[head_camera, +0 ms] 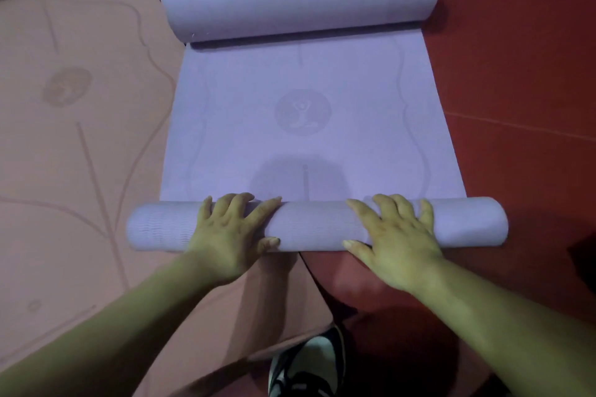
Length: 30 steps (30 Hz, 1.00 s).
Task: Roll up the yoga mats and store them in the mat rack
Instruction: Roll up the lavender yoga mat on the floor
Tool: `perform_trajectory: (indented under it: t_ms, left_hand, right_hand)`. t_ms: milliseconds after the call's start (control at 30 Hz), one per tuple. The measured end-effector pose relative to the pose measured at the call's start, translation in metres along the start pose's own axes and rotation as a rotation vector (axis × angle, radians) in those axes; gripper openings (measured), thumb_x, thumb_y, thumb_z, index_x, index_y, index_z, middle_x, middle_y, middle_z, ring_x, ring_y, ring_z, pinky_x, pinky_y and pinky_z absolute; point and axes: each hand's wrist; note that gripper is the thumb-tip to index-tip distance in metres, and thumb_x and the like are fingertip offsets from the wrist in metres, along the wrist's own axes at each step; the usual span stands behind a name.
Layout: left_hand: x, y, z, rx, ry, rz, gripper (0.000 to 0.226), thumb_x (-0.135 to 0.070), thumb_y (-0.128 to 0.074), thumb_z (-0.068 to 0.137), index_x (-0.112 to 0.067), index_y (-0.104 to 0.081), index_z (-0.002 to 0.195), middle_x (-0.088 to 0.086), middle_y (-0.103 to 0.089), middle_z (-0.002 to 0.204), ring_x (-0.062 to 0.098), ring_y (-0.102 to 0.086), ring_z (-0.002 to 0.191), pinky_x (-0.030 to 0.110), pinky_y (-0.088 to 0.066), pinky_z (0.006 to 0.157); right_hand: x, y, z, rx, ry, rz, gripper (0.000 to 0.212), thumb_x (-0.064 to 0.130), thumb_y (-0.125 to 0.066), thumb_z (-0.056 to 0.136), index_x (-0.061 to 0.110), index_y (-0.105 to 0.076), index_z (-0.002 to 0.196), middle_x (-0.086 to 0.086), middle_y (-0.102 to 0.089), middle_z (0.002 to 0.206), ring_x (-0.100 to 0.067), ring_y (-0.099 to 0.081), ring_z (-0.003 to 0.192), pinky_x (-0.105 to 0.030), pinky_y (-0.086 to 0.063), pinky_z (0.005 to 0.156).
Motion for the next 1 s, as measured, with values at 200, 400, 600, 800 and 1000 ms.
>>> perform_trajectory:
  t_ms: [200, 400, 600, 800, 1000]
  left_hand:
    - [-0.007, -0.003, -0.002, -0.023, 0.005, 0.033, 0.072, -0.077, -0.035, 0.091, -0.040, -0.041, 0.152, 0.010, -0.055, 0.135, 0.039, -0.054, 0.122, 0.068, -0.034, 0.104]
    - [-0.002, 0.000, 0.009, 0.034, 0.023, 0.004, 0.071, -0.081, -0.032, 0.088, -0.046, -0.038, 0.149, 0.004, -0.055, 0.131, 0.034, -0.055, 0.117, 0.065, -0.038, 0.101]
    - [0.004, 0.009, 0.019, 0.137, 0.038, -0.037, 0.074, -0.086, -0.019, 0.084, -0.054, -0.025, 0.151, -0.005, -0.048, 0.137, 0.028, -0.046, 0.127, 0.056, -0.030, 0.109]
    - [0.004, 0.011, 0.021, 0.149, 0.025, -0.033, 0.075, -0.085, -0.020, 0.084, -0.053, -0.025, 0.152, -0.003, -0.049, 0.138, 0.029, -0.046, 0.127, 0.057, -0.031, 0.109]
    - [-0.009, 0.002, 0.007, -0.040, -0.008, 0.014, 0.074, -0.076, -0.036, 0.091, -0.038, -0.039, 0.154, 0.013, -0.053, 0.137, 0.040, -0.051, 0.125, 0.066, -0.035, 0.104]
  right_hand:
    - [-0.004, 0.015, 0.013, 0.111, 0.023, 0.032, 0.077, 0.079, -0.026, 0.090, 0.046, -0.004, 0.156, 0.003, -0.022, 0.161, -0.023, -0.017, 0.147, -0.061, -0.006, 0.118]
    - [-0.007, 0.015, 0.015, 0.101, 0.025, 0.051, 0.083, 0.082, -0.009, 0.081, 0.048, -0.004, 0.157, 0.005, -0.023, 0.161, -0.023, -0.017, 0.147, -0.061, -0.005, 0.119]
    - [-0.001, -0.001, 0.002, -0.030, 0.003, 0.017, 0.077, 0.079, -0.031, 0.083, 0.044, -0.032, 0.152, -0.007, -0.045, 0.150, -0.035, -0.037, 0.140, -0.066, -0.013, 0.114]
    - [-0.002, 0.002, 0.006, -0.025, 0.001, -0.013, 0.074, 0.076, -0.034, 0.083, 0.040, -0.043, 0.147, -0.006, -0.052, 0.141, -0.033, -0.045, 0.130, -0.065, -0.022, 0.110]
    - [-0.004, 0.004, 0.012, 0.027, -0.010, -0.007, 0.077, 0.079, -0.024, 0.083, 0.045, -0.029, 0.152, -0.003, -0.043, 0.150, -0.030, -0.036, 0.137, -0.063, -0.014, 0.114]
Point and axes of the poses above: each hand's wrist, its own z-axis towards the middle knuckle, its own y-axis out of the back of the hand, x = y × z
